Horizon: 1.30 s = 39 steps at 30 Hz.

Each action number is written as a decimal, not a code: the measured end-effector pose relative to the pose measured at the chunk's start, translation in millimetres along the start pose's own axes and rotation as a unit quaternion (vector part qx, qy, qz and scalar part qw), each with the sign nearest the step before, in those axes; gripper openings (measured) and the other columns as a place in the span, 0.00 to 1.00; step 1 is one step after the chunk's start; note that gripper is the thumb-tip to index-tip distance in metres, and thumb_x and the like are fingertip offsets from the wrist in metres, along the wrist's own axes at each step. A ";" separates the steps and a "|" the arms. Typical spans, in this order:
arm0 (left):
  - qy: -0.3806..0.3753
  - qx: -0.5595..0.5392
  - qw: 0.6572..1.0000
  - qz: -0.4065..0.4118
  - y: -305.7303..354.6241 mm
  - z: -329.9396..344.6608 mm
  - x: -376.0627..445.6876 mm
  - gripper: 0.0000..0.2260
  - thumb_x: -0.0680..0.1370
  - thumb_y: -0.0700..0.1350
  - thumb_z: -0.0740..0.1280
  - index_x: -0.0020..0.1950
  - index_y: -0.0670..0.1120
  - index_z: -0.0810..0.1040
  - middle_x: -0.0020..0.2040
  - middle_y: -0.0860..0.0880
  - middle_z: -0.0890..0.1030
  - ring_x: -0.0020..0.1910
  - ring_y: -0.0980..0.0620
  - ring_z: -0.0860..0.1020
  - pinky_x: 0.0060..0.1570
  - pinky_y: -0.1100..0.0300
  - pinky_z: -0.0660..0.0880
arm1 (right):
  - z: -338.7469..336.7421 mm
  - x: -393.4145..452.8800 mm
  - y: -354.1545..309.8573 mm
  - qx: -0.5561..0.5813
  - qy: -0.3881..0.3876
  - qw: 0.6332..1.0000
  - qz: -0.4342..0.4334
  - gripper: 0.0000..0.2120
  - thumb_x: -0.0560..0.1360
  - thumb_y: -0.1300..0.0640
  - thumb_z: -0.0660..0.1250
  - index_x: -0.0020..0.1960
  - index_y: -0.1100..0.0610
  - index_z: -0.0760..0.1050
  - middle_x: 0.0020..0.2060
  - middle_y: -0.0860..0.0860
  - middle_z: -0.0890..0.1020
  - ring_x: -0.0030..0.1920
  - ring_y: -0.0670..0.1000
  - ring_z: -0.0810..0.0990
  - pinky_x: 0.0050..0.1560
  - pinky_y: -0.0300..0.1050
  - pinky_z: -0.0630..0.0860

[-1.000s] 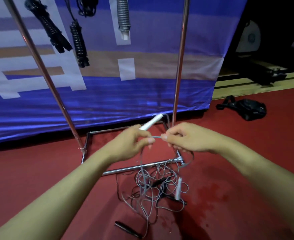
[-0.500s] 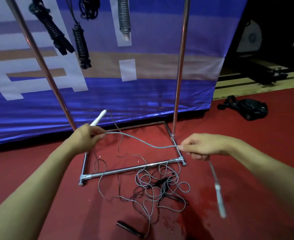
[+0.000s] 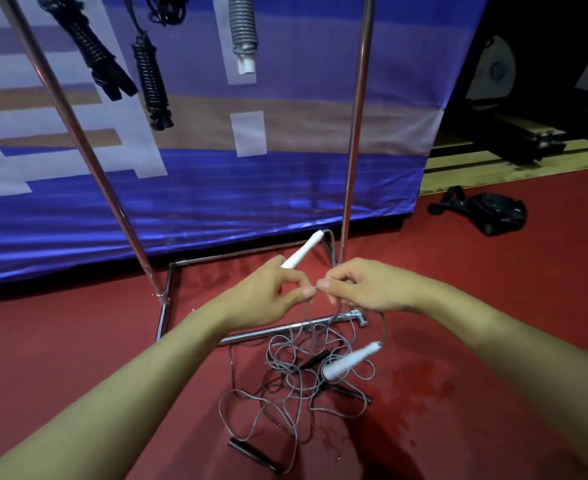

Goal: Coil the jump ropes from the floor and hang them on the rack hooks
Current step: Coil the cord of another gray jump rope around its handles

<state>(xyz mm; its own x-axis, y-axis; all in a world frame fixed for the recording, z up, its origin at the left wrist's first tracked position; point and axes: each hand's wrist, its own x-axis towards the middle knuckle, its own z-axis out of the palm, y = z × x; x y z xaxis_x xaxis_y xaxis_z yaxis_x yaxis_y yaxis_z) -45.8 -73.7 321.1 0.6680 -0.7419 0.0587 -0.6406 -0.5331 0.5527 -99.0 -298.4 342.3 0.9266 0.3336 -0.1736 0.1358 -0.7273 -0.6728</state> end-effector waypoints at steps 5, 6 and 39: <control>0.070 0.098 0.992 -0.038 -35.2 -24.7 -5.0 0.15 0.83 0.52 0.64 0.46 0.43 0.84 0.45 0.47 0.66 0.43 0.48 0.69 0.52 0.56 0.69 | -3.1 -7.3 12.8 0.047 -0.110 0.986 0.116 0.20 0.84 0.44 0.62 0.39 0.55 0.75 0.25 0.47 0.73 0.23 0.46 0.70 0.26 0.39 0.69; 0.066 0.108 0.989 -0.074 -46.8 -33.1 -9.0 0.14 0.84 0.50 0.66 0.48 0.42 0.85 0.42 0.48 0.65 0.43 0.47 0.68 0.52 0.55 0.69 | -6.3 -10.1 14.3 0.049 -0.129 0.981 0.139 0.21 0.84 0.44 0.61 0.38 0.56 0.74 0.24 0.48 0.72 0.22 0.46 0.69 0.25 0.38 0.69; 0.020 -0.260 0.963 -0.067 55.6 -6.9 -13.4 0.12 0.83 0.57 0.66 0.56 0.50 0.74 0.42 0.48 0.84 0.40 0.43 0.85 0.48 0.40 0.82 | 2.0 4.2 -47.1 0.487 0.269 0.831 -0.001 0.20 0.86 0.48 0.54 0.64 0.58 0.80 0.49 0.54 0.86 0.43 0.48 0.82 0.42 0.39 0.79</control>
<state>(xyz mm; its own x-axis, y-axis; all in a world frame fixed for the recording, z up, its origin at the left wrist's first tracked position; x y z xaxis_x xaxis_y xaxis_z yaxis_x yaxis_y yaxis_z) -87.8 -90.6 356.7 0.7519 -0.6591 -0.0155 -0.2785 -0.3389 0.8986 -102.3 -261.5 371.8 0.9851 -0.1718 -0.0005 0.0326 0.1900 -0.9812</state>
